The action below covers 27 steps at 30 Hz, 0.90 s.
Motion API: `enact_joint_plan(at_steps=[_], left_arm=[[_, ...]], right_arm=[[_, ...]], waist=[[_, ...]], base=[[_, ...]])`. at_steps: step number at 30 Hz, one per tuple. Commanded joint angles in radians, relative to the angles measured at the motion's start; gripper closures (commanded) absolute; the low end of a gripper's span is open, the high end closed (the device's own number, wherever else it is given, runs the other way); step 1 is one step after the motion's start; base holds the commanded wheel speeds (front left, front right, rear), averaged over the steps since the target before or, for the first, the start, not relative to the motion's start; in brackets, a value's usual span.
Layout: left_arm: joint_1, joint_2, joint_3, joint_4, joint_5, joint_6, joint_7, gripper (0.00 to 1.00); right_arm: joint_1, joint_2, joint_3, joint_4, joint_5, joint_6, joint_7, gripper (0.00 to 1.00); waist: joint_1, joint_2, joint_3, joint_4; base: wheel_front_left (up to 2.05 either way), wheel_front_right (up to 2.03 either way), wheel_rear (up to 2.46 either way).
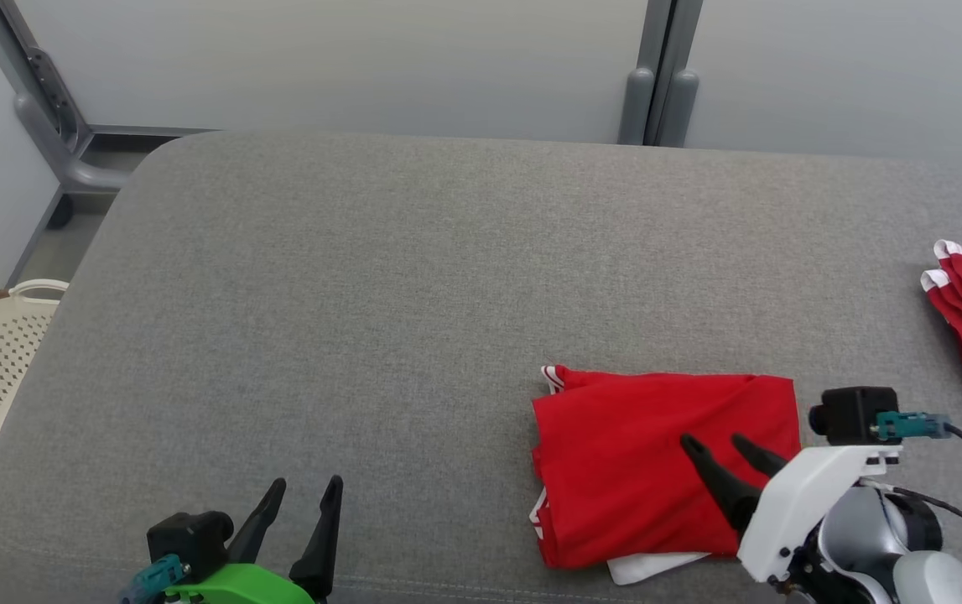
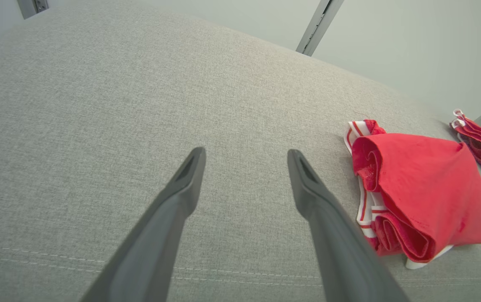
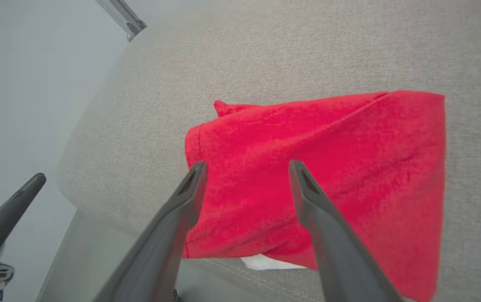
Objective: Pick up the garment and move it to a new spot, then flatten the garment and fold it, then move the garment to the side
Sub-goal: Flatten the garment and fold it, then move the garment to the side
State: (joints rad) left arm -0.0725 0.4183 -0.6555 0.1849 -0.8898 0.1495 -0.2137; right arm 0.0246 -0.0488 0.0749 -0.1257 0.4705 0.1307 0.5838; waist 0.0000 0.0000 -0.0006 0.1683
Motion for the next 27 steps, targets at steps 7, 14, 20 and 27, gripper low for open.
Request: enact_joint_plan(at_steps=[7, 14, 20, 27], left_arm=[[-0.016, -0.005, 0.005, 0.007, -0.009, -0.007, -0.011, 0.00], [-0.029, -0.007, -0.001, 0.014, -0.005, -0.015, -0.010, 0.00], [-0.034, 0.003, -0.005, 0.015, -0.002, -0.018, -0.005, 0.00], [-0.041, 0.012, -0.010, 0.010, 0.005, -0.012, 0.006, 0.00]], right_arm=[[0.005, -0.003, -0.145, 0.033, -0.042, 0.000, 0.002, 0.00], [-0.018, -0.003, -0.208, 0.117, -0.026, 0.000, -0.012, 0.00], [-0.049, -0.003, -0.221, 0.200, -0.044, 0.000, -0.042, 0.00], [-0.100, -0.004, -0.251, 0.311, -0.072, 0.000, -0.096, 0.00]], waist=[[0.0000, 0.0000, 0.008, -0.042], [0.0000, 0.0000, 0.019, -0.067], [0.0000, 0.0000, 0.029, -0.067], [0.0000, 0.0000, 0.042, -0.047]], base=[[0.00, 0.00, 0.00], [0.00, 0.00, 0.00], [0.00, 0.00, 0.00], [0.00, 0.00, 0.00]])
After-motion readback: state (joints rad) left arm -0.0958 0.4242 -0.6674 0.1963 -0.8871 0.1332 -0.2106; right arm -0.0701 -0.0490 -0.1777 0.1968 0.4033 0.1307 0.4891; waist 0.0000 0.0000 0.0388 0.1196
